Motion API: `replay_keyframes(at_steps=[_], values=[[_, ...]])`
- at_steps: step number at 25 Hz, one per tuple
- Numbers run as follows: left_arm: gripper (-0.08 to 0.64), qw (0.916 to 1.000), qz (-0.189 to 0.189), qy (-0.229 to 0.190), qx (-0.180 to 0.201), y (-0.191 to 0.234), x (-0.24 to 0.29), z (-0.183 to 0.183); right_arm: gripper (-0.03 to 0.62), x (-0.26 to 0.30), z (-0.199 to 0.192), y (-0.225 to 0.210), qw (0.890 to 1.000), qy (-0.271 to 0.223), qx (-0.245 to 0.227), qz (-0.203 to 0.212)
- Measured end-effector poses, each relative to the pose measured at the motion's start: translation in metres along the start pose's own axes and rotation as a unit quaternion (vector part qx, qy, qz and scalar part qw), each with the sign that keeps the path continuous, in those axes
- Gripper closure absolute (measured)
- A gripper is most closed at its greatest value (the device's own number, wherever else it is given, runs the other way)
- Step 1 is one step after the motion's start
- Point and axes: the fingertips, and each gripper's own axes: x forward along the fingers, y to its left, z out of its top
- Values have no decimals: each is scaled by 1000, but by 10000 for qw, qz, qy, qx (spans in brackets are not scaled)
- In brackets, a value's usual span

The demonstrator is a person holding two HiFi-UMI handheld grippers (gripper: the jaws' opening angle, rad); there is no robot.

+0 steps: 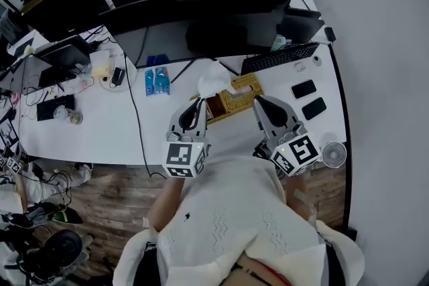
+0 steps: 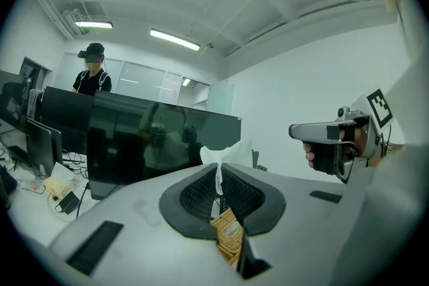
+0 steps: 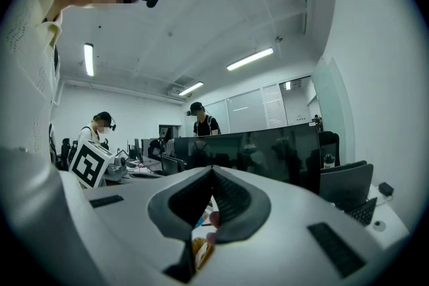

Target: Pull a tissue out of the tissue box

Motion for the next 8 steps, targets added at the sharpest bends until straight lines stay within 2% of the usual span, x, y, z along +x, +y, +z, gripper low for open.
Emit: replay_keyframes(at_steps=[8], values=[[538,10000,-47,46,6,-3,-2,-5,592,-1,0,4,10000,-20,-18,2]])
